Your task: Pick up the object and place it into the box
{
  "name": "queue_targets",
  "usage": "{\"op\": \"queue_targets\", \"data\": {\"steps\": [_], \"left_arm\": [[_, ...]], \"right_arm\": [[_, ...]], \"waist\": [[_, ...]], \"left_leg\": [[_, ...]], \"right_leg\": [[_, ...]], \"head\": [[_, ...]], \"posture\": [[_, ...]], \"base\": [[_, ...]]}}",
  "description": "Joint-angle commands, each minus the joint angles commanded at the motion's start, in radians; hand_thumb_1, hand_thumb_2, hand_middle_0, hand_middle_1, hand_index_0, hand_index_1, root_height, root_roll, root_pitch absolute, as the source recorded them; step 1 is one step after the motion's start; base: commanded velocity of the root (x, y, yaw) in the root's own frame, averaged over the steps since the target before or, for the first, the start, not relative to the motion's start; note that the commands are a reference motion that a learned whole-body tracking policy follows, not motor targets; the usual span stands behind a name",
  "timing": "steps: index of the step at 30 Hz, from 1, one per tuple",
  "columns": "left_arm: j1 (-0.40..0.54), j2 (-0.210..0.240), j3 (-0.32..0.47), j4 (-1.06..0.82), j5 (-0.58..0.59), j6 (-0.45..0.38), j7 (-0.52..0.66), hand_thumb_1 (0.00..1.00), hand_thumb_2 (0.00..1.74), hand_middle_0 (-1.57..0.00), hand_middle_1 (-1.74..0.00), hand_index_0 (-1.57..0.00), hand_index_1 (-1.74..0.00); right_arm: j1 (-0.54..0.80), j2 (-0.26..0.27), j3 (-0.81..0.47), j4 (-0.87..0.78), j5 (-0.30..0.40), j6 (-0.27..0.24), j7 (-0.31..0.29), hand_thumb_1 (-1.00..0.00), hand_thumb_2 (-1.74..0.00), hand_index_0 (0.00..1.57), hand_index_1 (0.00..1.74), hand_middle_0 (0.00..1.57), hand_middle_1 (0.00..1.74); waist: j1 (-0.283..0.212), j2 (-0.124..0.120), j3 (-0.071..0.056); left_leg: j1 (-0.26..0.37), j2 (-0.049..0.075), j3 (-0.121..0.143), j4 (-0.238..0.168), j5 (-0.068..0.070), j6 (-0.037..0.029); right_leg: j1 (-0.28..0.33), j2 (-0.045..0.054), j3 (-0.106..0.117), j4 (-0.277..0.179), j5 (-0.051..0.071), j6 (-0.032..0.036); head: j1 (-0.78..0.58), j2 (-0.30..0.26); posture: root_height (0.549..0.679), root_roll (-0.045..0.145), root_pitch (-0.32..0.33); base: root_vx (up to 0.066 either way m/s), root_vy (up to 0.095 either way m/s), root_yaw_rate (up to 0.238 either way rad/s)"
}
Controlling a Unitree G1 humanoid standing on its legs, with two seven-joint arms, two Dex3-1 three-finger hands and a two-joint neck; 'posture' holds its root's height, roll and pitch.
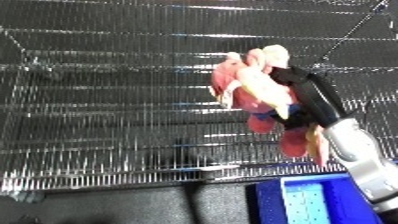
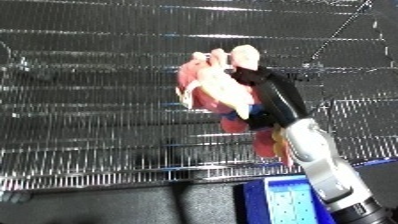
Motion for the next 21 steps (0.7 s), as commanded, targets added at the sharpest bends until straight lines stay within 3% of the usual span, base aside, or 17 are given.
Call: {"op": "queue_targets", "data": {"steps": [7, 8, 11, 21], "left_arm": [[0.023, -0.02, 0.002, -0.019, 0.021, 0.012, -0.004, 1.0, 1.74, -1.57, -1.74, -1.57, -1.74], [0.032, -0.026, 0.005, -0.024, 0.023, 0.016, -0.009, 1.0, 1.74, -1.57, -1.74, -1.57, -1.74], [0.045, -0.032, 0.004, -0.028, 0.024, 0.024, -0.017, 1.0, 1.74, -1.57, -1.74, -1.57, -1.74], [0.054, -0.032, -0.02, -0.009, 0.026, 0.03, -0.033, 1.0, 1.74, -1.57, -1.74, -1.57, -1.74]], "right_arm": [[0.175, 0.042, -0.164, -0.08, 0.015, -0.017, -0.04, -0.7, -1.22, 1.1, 1.22, 1.1, 1.22], [0.232, 0.057, -0.22, -0.099, 0.03, -0.025, -0.054, -0.7, -1.22, 1.1, 1.22, 1.1, 1.22], [0.314, 0.082, -0.306, -0.11, 0.059, -0.039, -0.079, -0.7, -1.22, 1.1, 1.22, 1.1, 1.22], [0.47, 0.142, -0.518, -0.051, 0.161, -0.084, -0.157, -0.7, -1.22, 1.1, 1.22, 1.1, 1.22]], "waist": [[-0.039, 0.017, -0.004], [-0.054, 0.022, -0.006], [-0.079, 0.031, -0.012], [-0.137, 0.052, -0.03]], "left_leg": [[0.009, 0.005, 0.011, 0.0, 0.0, 0.0007], [0.013, 0.006, 0.016, -0.002, -0.001, 0.0011], [0.025, 0.008, 0.025, -0.007, -0.005, 0.0004], [0.054, 0.014, 0.046, -0.016, -0.015, -0.0013]], "right_leg": [[-0.001, 0.0018, 0.012, 0.0, -0.002, -0.0002], [0.0, 0.0024, 0.015, -0.001, -0.001, -0.0002], [0.008, 0.0029, 0.019, -0.009, -0.001, 0.0007], [0.029, 0.0024, 0.029, -0.027, -0.001, 0.0028]], "head": [[0.098, -0.023], [0.181, -0.057], [0.276, -0.081], [0.446, -0.088]], "posture": [[0.642, 0.04, -0.102], [0.642, 0.041, -0.103], [0.642, 0.043, -0.106], [0.644, 0.048, -0.112]], "base": [[-0.018, -0.015, -0.091], [-0.011, -0.004, -0.098], [0.0, 0.003, -0.111], [0.007, 0.003, -0.069]]}}
